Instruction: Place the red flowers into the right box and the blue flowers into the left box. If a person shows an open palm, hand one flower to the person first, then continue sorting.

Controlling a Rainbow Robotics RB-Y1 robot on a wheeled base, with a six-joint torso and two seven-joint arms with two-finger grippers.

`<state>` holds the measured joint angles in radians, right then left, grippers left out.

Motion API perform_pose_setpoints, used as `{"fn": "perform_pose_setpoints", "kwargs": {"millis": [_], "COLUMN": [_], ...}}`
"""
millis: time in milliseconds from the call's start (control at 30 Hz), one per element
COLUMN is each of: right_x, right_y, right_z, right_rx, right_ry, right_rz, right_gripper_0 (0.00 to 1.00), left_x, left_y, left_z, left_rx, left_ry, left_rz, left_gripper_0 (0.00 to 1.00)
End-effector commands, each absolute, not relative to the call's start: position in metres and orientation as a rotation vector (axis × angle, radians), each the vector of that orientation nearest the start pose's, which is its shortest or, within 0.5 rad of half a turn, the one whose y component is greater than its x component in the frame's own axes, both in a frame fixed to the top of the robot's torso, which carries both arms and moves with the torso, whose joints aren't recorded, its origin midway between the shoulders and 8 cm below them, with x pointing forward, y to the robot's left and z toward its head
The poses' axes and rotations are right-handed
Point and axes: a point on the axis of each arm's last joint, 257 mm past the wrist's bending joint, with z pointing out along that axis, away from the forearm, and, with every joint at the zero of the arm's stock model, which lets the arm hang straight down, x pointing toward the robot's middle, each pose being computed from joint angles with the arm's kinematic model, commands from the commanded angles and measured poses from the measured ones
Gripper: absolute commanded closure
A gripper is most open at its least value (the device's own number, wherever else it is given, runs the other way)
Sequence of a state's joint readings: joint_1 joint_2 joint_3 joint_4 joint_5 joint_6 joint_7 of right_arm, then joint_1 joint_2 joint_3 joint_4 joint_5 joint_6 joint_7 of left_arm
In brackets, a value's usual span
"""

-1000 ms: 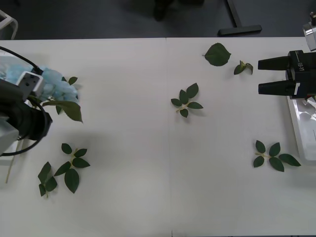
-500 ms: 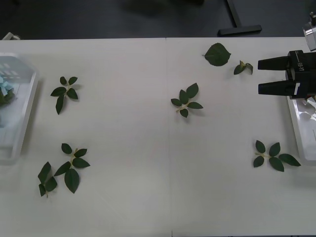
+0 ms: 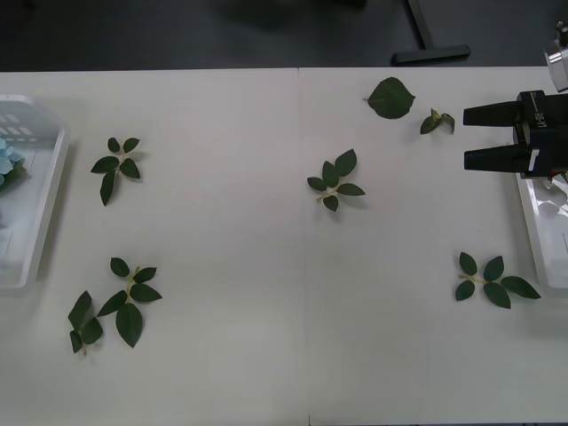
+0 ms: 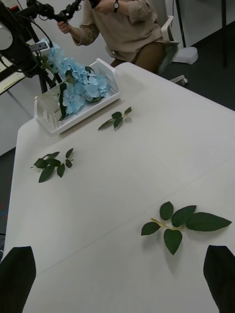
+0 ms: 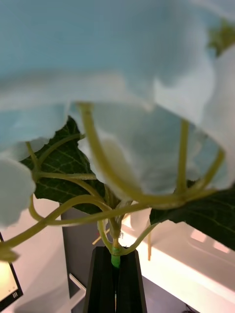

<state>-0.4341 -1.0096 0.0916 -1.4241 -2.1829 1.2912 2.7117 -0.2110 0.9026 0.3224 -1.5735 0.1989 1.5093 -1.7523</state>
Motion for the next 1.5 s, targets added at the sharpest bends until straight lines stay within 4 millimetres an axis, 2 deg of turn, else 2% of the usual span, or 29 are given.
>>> {"fn": "perform_pose_setpoints", "kwargs": {"millis": [33, 233, 367, 433, 533, 600, 633, 767, 800, 1033, 1133, 1333, 1433, 1500], "right_x": [0.444, 0.444, 0.444, 0.444, 0.444, 0.444, 0.444, 0.444, 0.444, 0.444, 0.444, 0.444, 0.444, 0.444], "right_y": [-0.221, -0.221, -0.221, -0.221, -0.221, -0.221, -0.221, -0.221, -0.221, -0.221, -0.221, -0.221, -0.221, -0.221], "right_z": [-0.063, -0.063, -0.063, -0.063, -0.063, -0.063, -0.063, -0.063, -0.063, -0.063, -0.063, -0.063, -0.063, -0.063], "right_rx": [-1.14, -1.14, -1.14, -1.14, -1.14, -1.14, -1.14, -1.14, -1.14, -1.14, -1.14, -1.14, -1.14, -1.14], "right_ry": [1.651, 1.651, 1.651, 1.651, 1.651, 1.651, 1.651, 1.651, 1.651, 1.651, 1.651, 1.651, 1.651, 1.651], "right_rz": [0.861, 0.861, 0.861, 0.861, 0.861, 0.861, 0.861, 0.861, 0.861, 0.861, 0.861, 0.861, 0.861, 0.861], "right_gripper_0": [0.0, 0.0, 0.0, 0.0, 0.0, 0.0, 0.0, 0.0, 0.0, 0.0, 0.0, 0.0, 0.0, 0.0], "left_x": [0.383, 0.381, 0.378, 0.378, 0.379, 0.379, 0.379, 0.38, 0.381, 0.39, 0.395, 0.396, 0.389, 0.384], "left_y": [0.71, 0.73, 0.732, 0.73, 0.728, 0.727, 0.727, 0.726, 0.725, 0.714, 0.699, 0.652, 0.631, 0.609], "left_z": [-0.142, -0.17, -0.188, -0.19, -0.194, -0.194, -0.195, -0.195, -0.195, -0.199, -0.195, -0.176, -0.177, -0.178], "left_rx": [-0.191, -0.097, -0.059, -0.05, -0.031, -0.025, -0.023, -0.018, -0.015, -0.014, 0.016, 0.161, 0.211, 0.258], "left_ry": [2.513, 2.467, 2.489, 2.492, 2.5, 2.502, 2.503, 2.504, 2.501, 2.496, 2.498, 2.473, 2.46, 2.451], "left_rz": [1.04, 1.09, 1.102, 1.105, 1.11, 1.113, 1.113, 1.112, 1.112, 1.036, 0.997, 0.929, 0.875, 0.816], "left_gripper_0": [1.0, 1.0, 1.0, 0.98, 0.62, 0.51, 0.39, 0.12, 0.01, 0.0, 0.0, 0.0, 0.0, 0.0]}}
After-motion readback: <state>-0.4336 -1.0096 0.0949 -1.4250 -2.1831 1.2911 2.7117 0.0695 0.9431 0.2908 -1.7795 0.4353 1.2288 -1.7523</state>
